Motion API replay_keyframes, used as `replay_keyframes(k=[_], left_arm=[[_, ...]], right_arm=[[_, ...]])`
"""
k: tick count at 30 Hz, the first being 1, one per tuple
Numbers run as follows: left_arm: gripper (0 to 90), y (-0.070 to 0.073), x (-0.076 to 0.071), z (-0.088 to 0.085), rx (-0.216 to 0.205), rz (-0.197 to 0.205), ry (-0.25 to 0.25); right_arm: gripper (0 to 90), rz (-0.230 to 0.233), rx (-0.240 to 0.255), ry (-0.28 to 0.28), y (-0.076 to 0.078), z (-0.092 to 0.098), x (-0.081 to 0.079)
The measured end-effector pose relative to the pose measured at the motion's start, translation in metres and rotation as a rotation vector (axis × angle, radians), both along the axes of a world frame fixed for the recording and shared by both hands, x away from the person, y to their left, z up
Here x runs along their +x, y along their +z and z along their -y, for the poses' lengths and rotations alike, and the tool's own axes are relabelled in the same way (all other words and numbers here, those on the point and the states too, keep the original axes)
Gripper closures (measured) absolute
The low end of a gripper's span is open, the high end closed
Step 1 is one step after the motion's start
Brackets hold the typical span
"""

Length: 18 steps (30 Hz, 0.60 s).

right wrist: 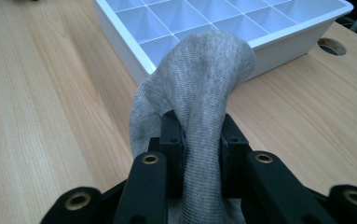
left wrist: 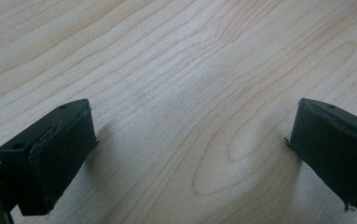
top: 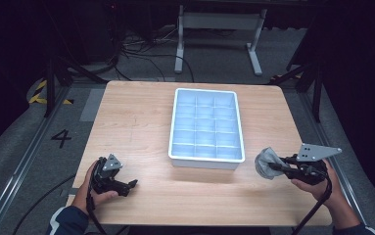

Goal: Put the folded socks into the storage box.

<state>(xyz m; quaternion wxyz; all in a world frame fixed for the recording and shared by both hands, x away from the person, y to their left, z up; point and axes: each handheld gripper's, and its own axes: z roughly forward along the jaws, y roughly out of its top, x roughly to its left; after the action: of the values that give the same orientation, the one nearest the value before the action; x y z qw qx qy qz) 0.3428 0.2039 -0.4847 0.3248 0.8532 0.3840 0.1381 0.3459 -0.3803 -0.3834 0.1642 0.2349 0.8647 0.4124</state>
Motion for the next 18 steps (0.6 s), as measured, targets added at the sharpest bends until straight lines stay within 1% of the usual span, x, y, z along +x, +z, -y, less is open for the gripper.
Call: replay_keyframes(k=[6, 10, 18], left_arm=[[0.4, 0.000, 0.000, 0.000, 0.000, -0.001, 0.000], [0.4, 0.000, 0.000, 0.000, -0.001, -0.001, 0.000], [0.5, 0.000, 0.000, 0.000, -0.001, -0.001, 0.000]], right_arm=[[76.5, 0.015, 0.002, -0.001, 0.006, -0.003, 0.003], [76.5, 0.034, -0.001, 0.007, 0.011, -0.007, 0.005], [76.5, 0.045, -0.007, 0.012, 0.017, -0.013, 0.008]])
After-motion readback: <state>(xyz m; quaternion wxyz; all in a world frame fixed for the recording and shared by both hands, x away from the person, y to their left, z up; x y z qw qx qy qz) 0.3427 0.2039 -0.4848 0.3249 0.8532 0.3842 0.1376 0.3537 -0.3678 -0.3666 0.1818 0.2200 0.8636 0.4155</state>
